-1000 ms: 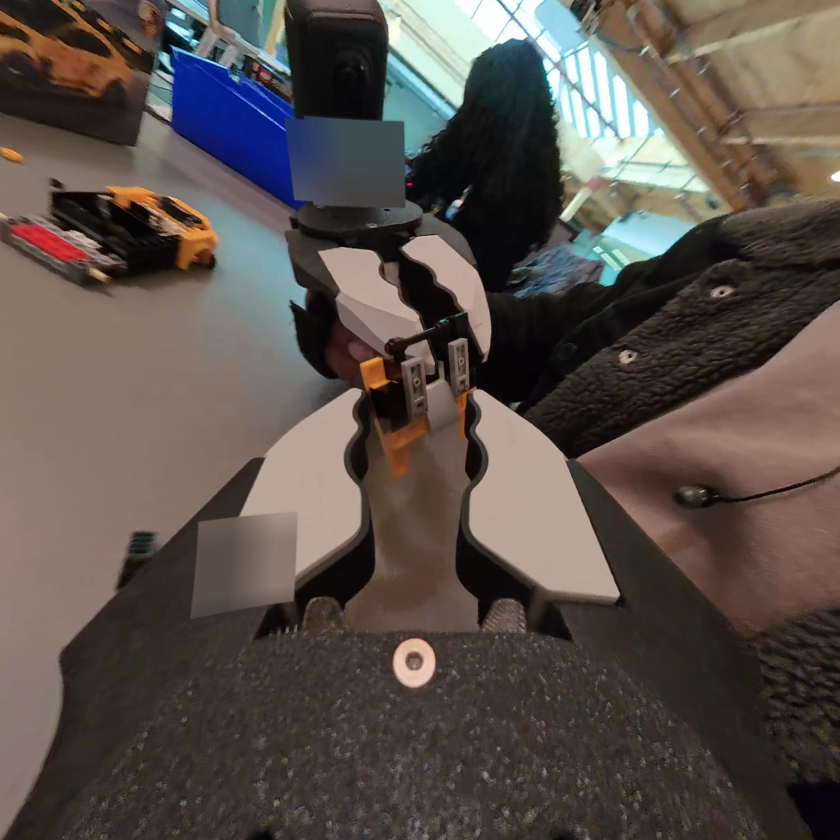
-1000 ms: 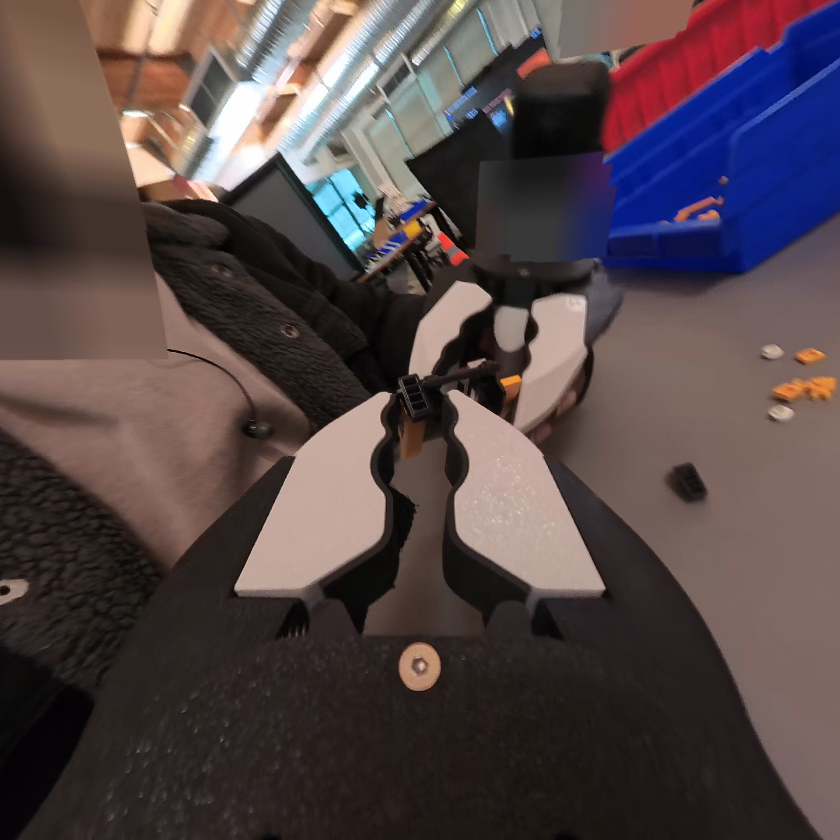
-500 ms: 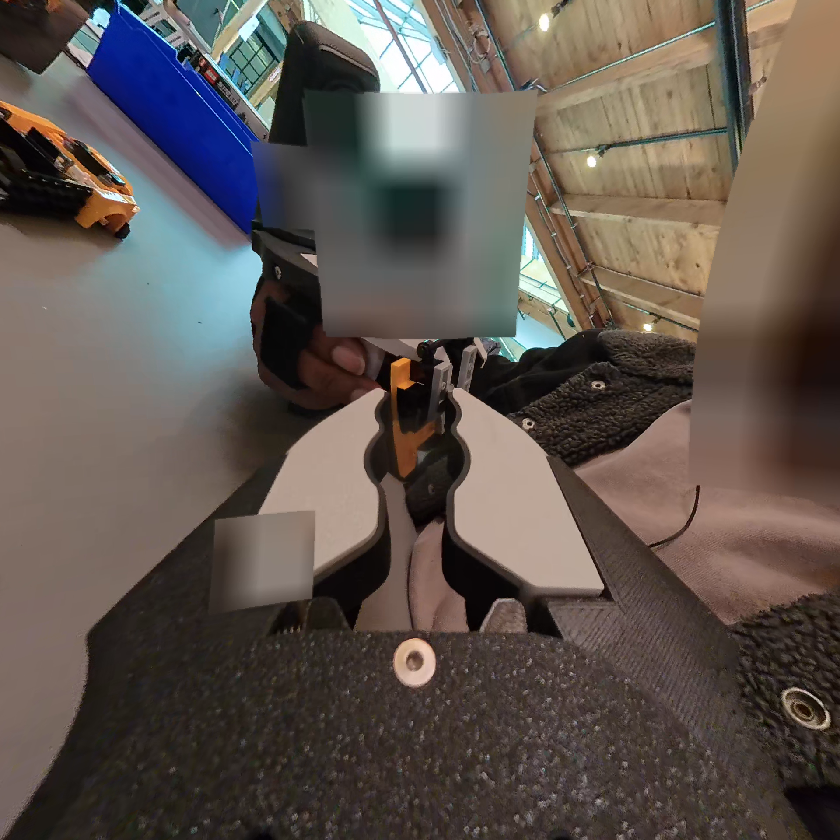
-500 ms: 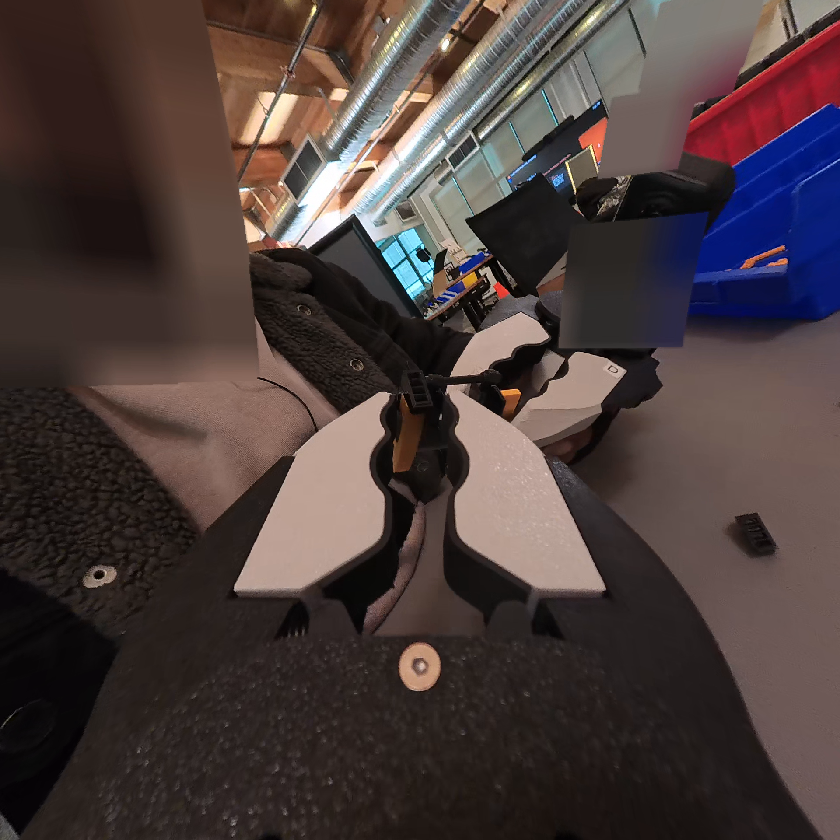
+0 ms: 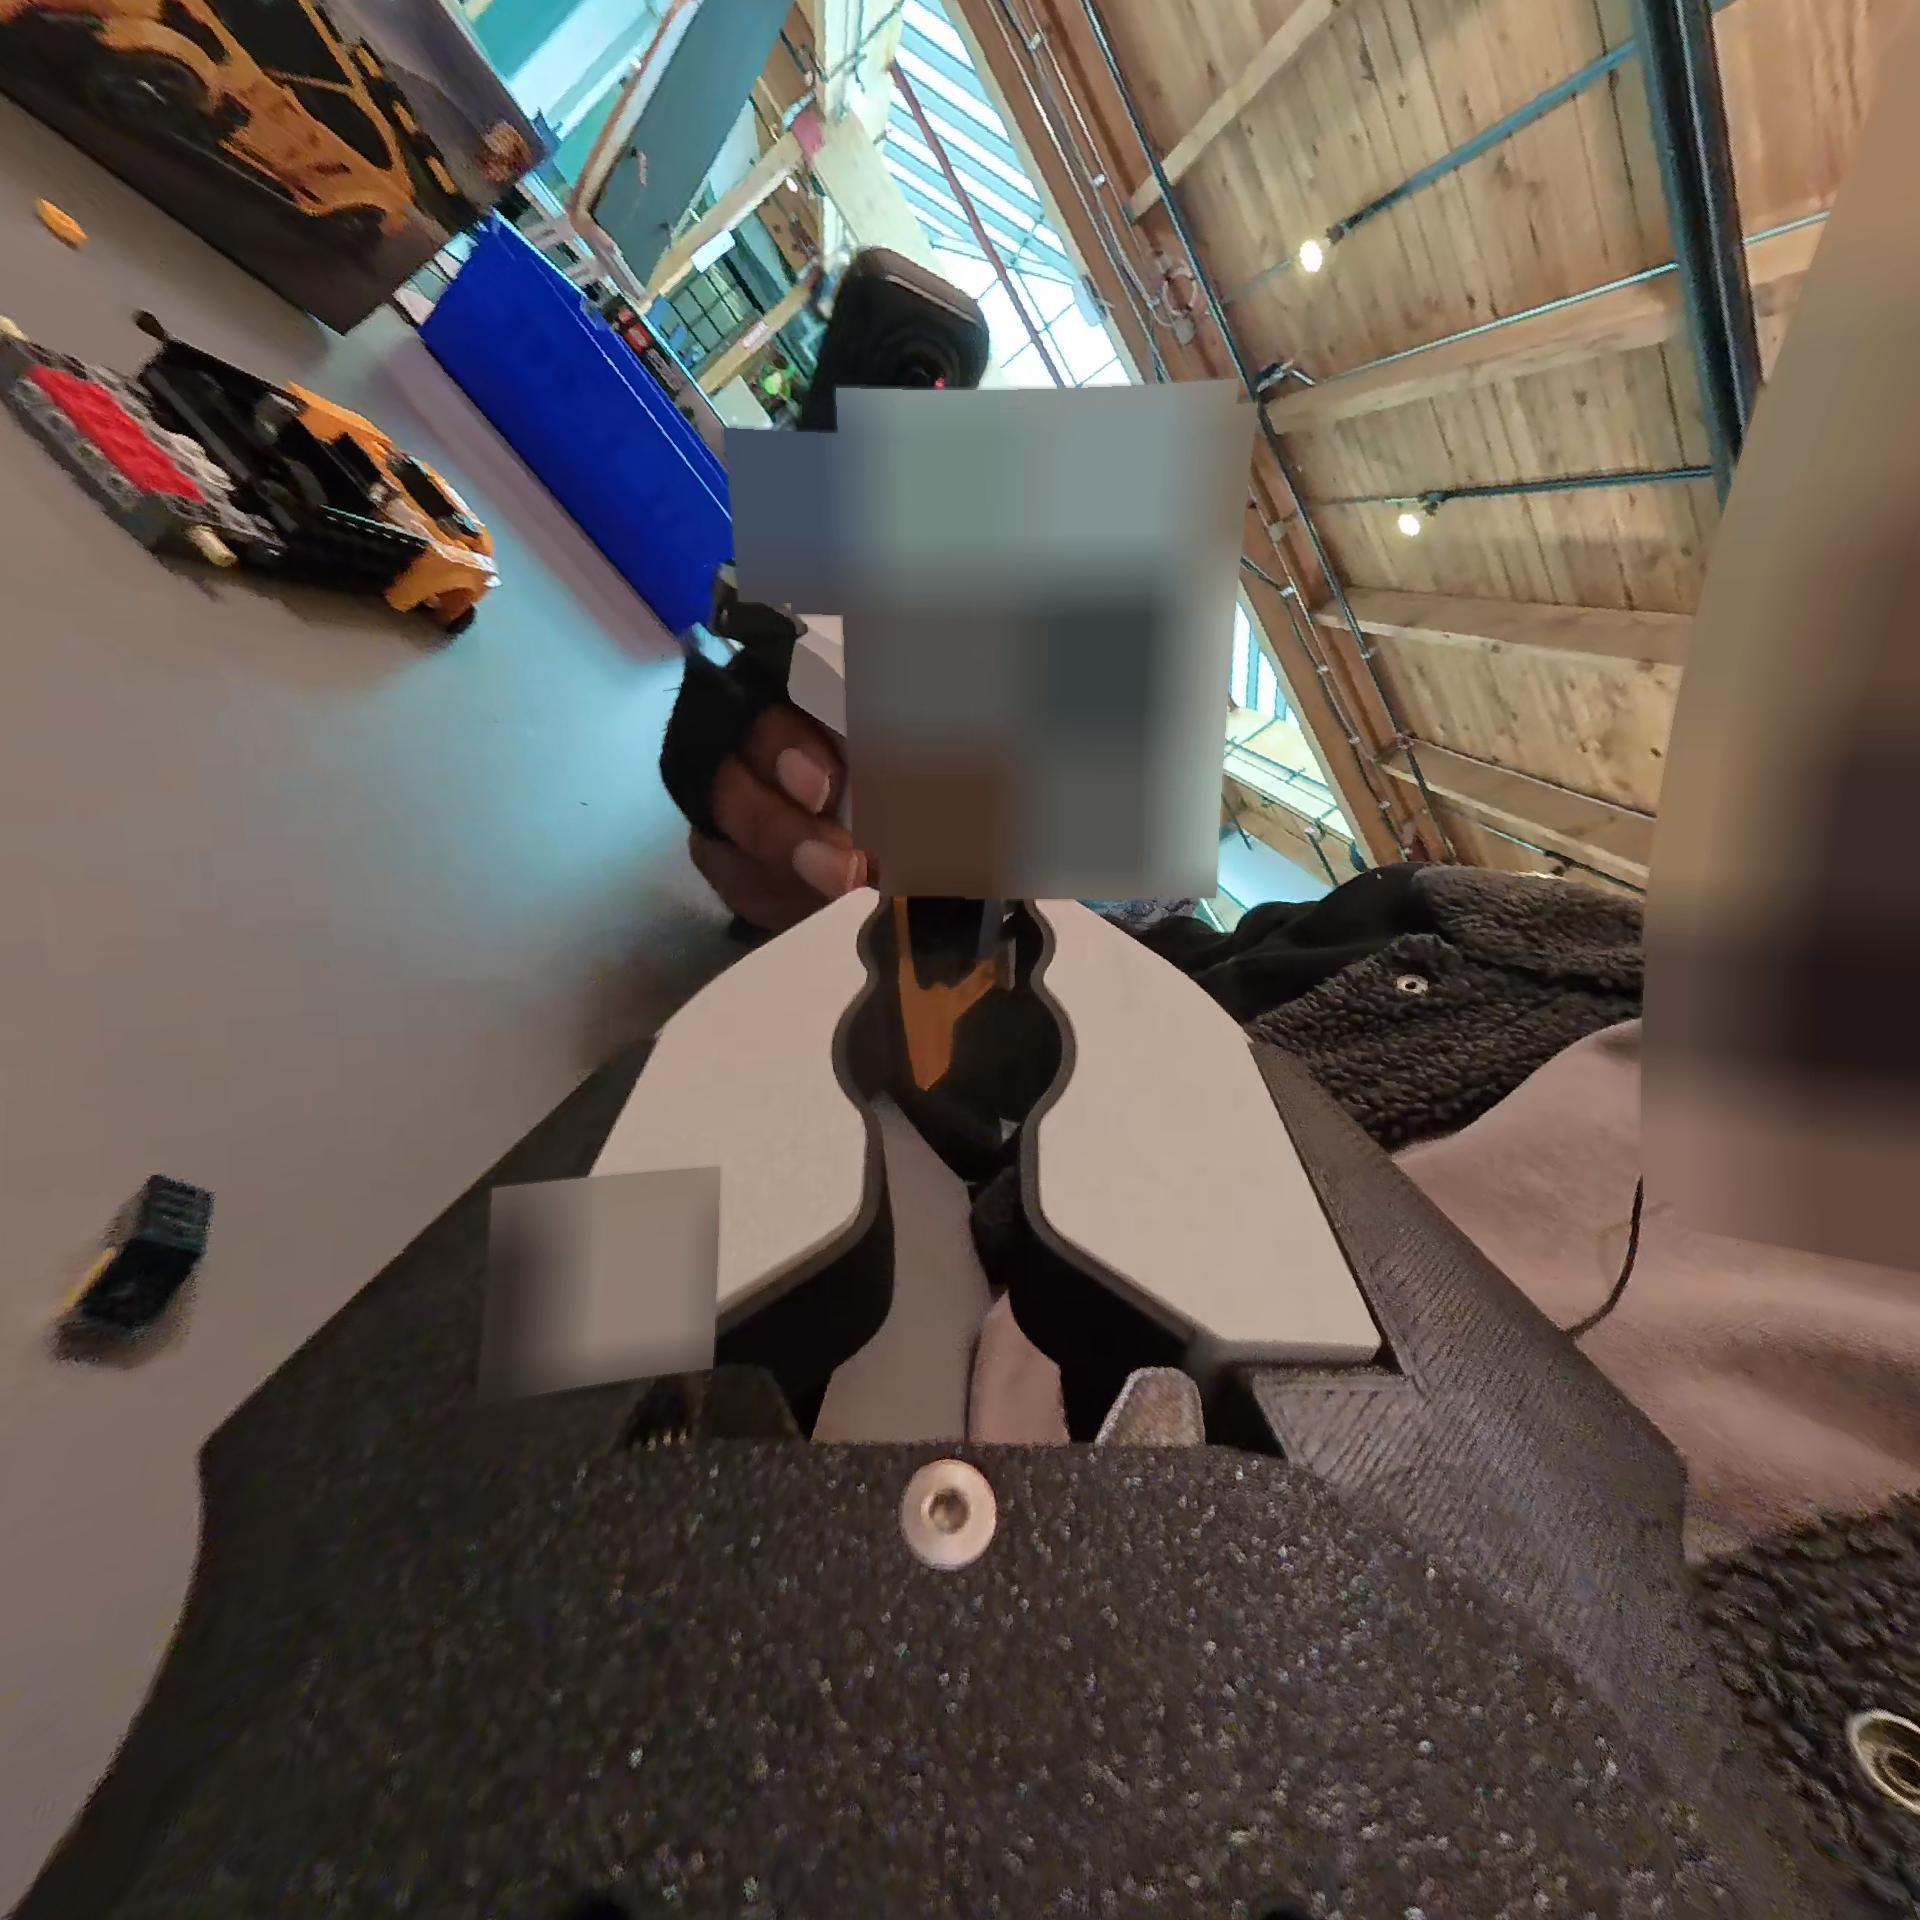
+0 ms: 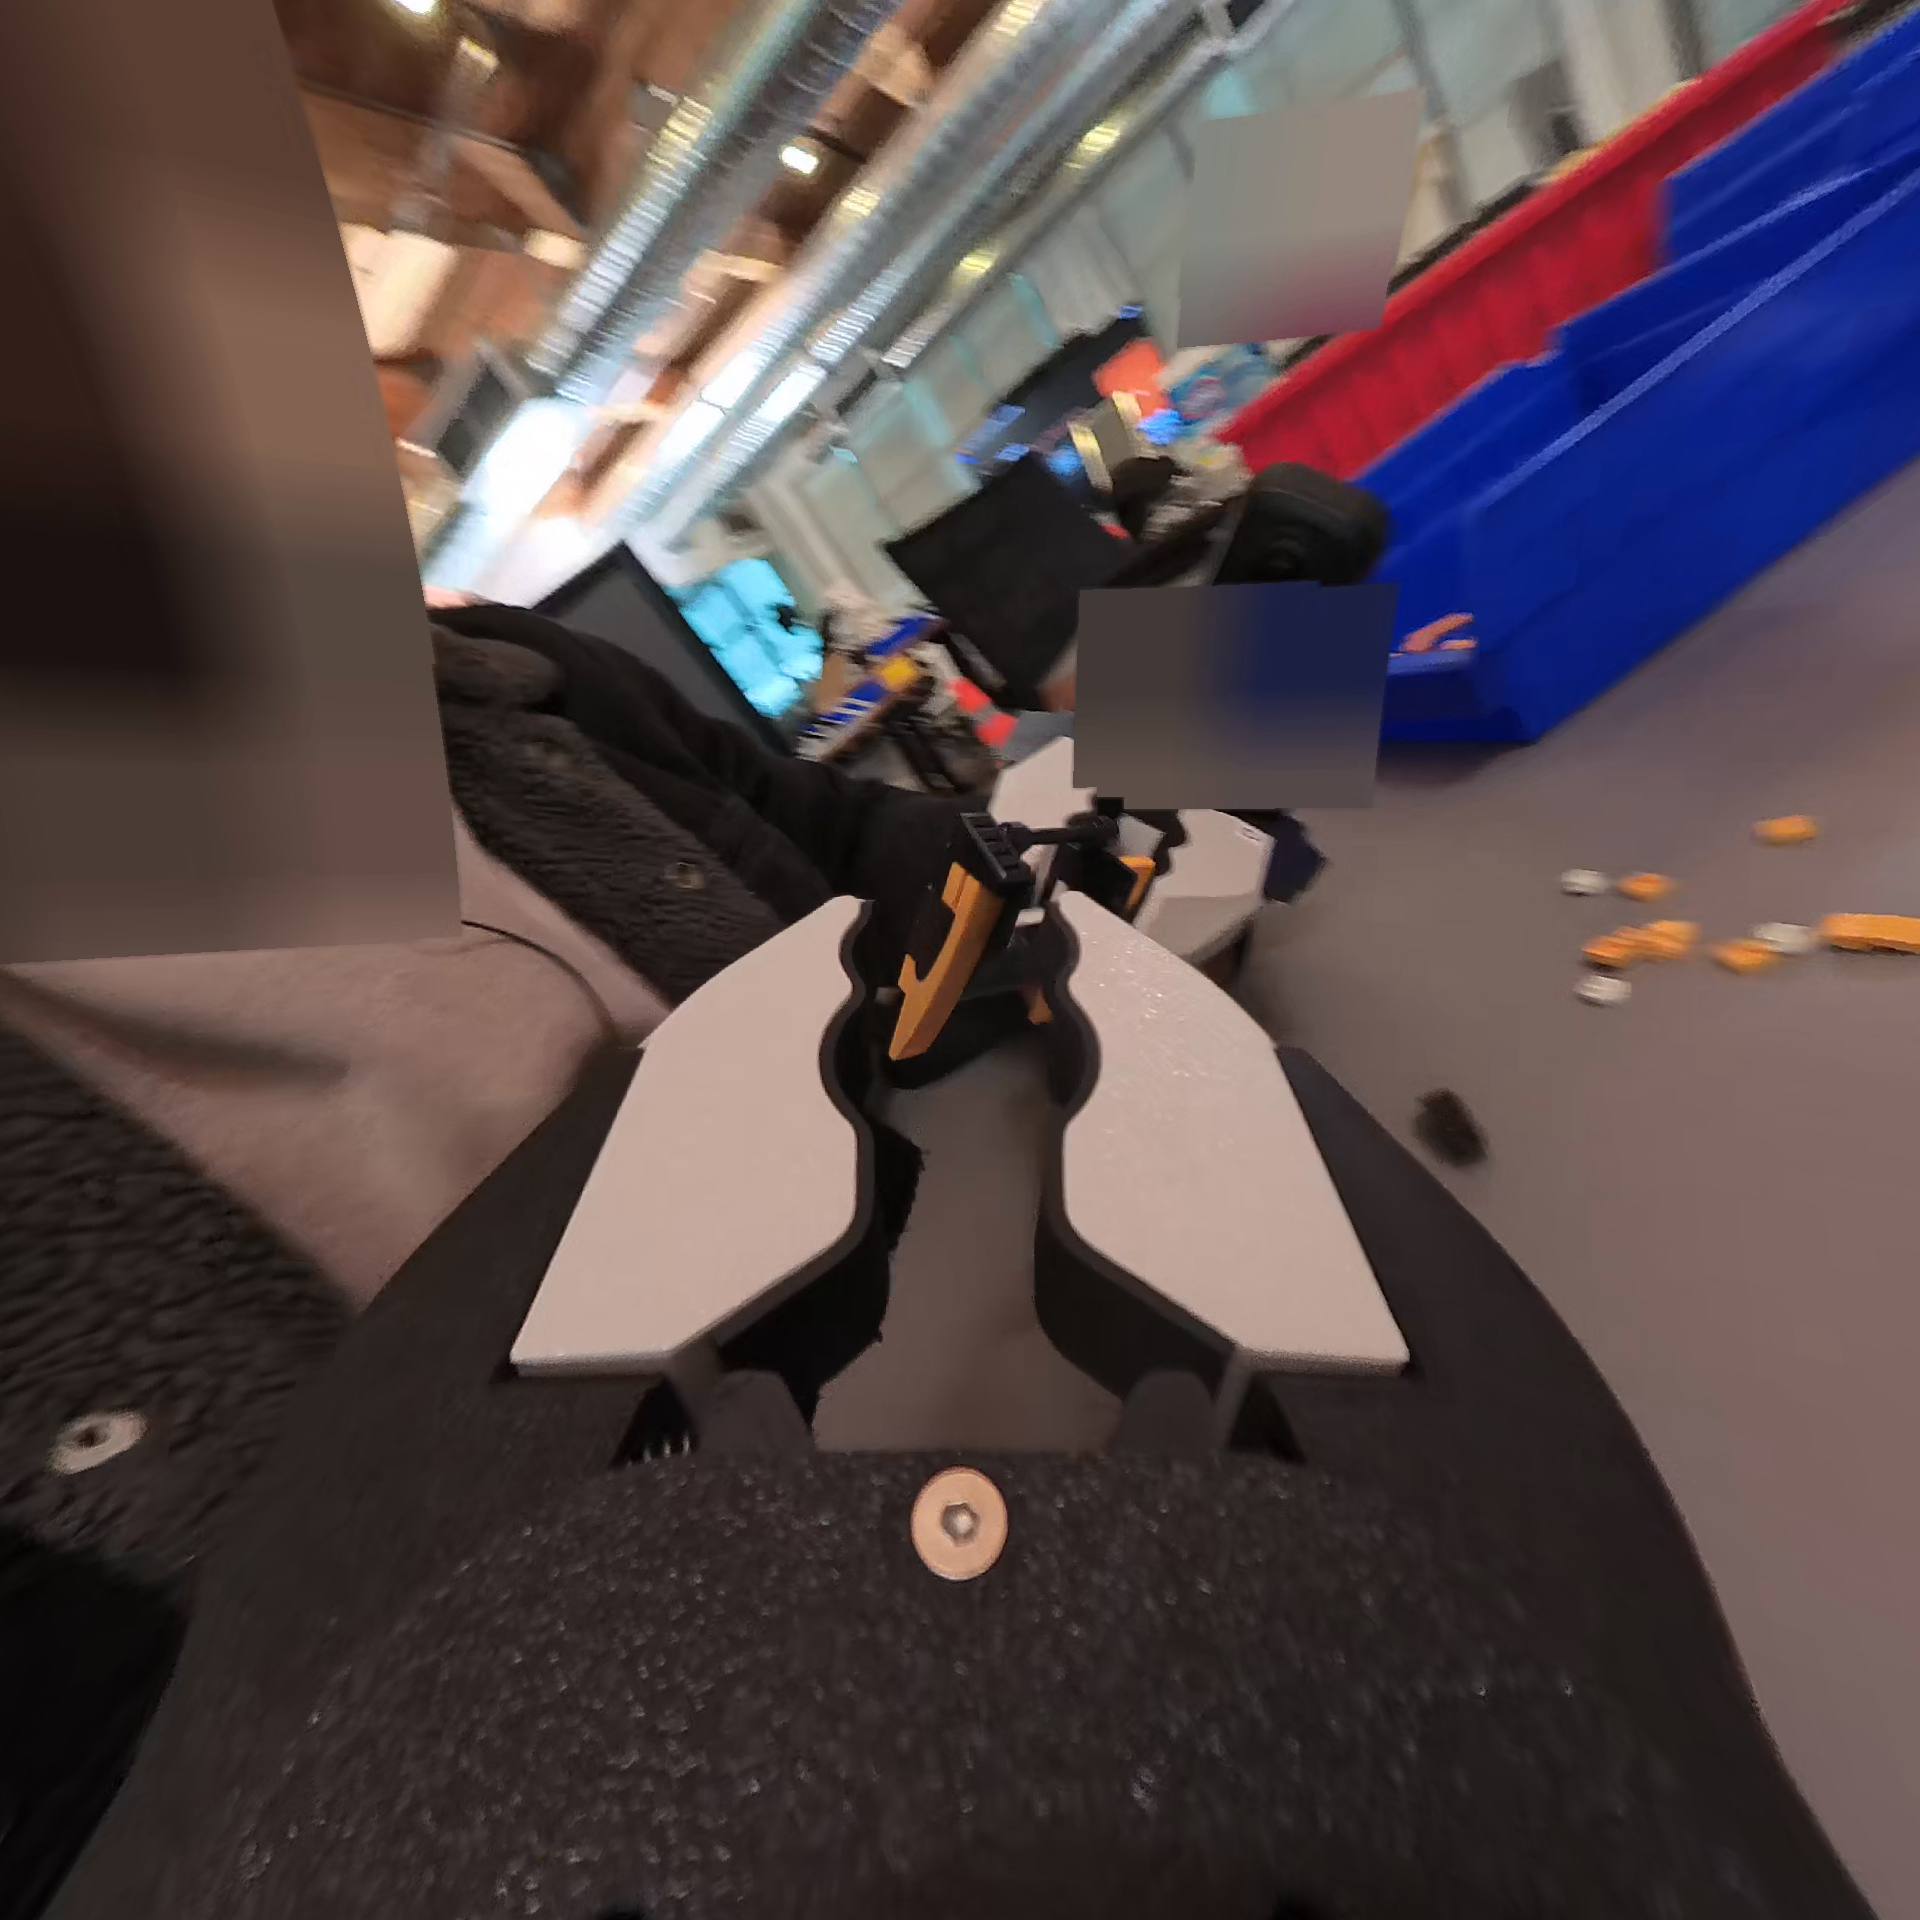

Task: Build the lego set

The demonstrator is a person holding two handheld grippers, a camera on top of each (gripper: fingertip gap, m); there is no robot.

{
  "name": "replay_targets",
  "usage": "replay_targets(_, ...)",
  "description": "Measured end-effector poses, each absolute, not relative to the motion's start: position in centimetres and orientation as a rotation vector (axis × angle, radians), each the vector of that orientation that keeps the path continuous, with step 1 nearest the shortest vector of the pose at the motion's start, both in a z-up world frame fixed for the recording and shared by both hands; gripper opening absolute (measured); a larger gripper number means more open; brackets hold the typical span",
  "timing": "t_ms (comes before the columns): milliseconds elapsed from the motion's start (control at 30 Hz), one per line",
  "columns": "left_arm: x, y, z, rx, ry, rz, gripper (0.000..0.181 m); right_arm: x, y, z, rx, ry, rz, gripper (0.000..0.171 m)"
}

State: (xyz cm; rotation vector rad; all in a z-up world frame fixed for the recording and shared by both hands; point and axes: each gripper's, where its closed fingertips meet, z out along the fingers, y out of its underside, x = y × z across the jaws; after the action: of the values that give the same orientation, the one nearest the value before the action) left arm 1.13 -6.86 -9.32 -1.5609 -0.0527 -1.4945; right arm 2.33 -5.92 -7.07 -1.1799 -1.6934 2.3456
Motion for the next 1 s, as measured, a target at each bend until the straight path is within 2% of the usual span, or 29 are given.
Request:
replay_targets(267, -0.4, -6.0, -10.3, -1.604, -0.134, -1.383, 0.021, 1.2, -3.3, -8.3, -1.428, -1.566, 1.957, 0.03)
replay_targets(567, -1.3, -5.4, -11.4, -1.654, -0.199, -1.298, 0.021, 0.2, -2.6, -9.4, -1.634, -1.309, 1.898, 0.029)
replay_targets(1000, -1.7, -4.9, -12.5, -1.714, -0.188, -1.185, 0.021, -0.2, -2.8, -10.8, -1.711, -1.283, 1.858, 0.033)
